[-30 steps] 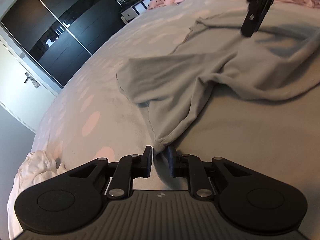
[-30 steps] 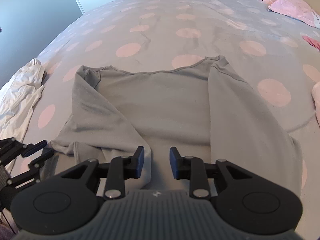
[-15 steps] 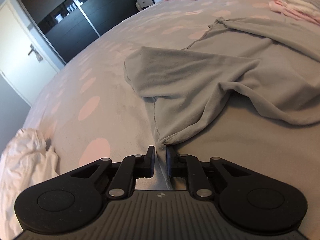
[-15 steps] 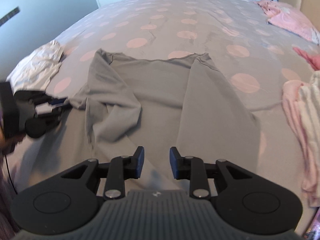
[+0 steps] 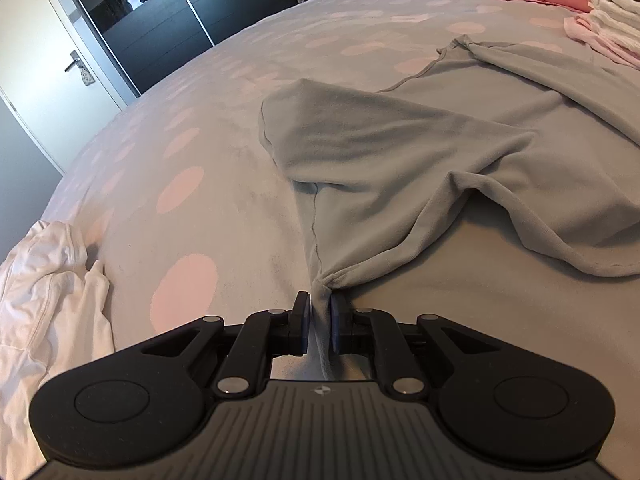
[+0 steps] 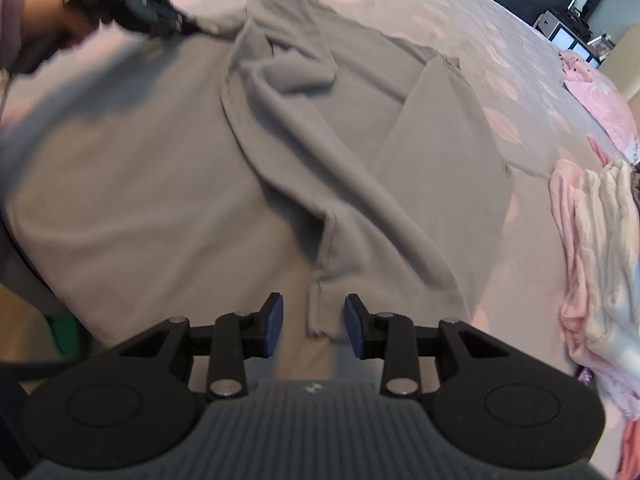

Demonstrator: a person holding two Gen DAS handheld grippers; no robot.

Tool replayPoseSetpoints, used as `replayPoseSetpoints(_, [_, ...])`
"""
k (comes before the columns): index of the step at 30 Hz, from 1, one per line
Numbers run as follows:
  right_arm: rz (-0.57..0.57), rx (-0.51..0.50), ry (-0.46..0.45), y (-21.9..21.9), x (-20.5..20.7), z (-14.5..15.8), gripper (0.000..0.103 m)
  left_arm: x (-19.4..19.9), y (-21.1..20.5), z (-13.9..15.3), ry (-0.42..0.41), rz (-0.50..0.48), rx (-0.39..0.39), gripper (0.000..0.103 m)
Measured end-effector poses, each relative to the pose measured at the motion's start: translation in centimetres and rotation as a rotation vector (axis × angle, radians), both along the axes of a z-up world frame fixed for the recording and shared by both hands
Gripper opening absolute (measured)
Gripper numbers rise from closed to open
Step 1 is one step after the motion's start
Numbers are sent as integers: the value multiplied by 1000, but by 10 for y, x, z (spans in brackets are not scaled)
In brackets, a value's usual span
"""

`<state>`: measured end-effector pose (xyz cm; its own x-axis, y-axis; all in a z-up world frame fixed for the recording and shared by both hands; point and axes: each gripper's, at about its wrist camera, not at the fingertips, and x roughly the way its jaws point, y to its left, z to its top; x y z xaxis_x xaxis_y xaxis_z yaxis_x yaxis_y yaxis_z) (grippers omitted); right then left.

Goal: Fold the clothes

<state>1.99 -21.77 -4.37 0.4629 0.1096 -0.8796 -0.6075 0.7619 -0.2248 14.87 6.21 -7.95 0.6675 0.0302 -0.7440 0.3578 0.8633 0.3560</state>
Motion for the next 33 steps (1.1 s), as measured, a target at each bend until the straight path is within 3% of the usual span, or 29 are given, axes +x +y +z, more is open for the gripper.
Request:
replayPoseSetpoints(2, [14, -29, -14, 0, -1, -4, 32, 4, 1, 2, 32, -18, 4, 8])
replayPoseSetpoints(3, [20, -40, -21, 0, 0, -5, 20, 7, 2, 4, 50, -29, 5, 8])
replayPoseSetpoints(5, [32, -51, -32, -1, 0, -6, 12, 13, 7, 8, 90, -41, -18, 8])
replayPoseSetpoints(13, [94, 25, -3, 3, -13, 41, 9, 25, 40, 15, 163, 21, -223, 5])
replayPoseSetpoints(19, [209, 165, 124, 22, -33, 90, 9, 33, 64, 17, 181, 87, -382, 4])
replayPoseSetpoints(25, [429, 446, 377, 50, -62, 131, 9, 41, 96, 14, 202, 187, -577, 3])
replayPoseSetpoints(28, [503, 585, 485, 66, -74, 138, 9, 44, 116, 9, 225, 253, -706, 3])
replayPoseSetpoints(33, [540, 564, 556, 101, -89, 114, 9, 50, 130, 3, 242, 300, -800, 2])
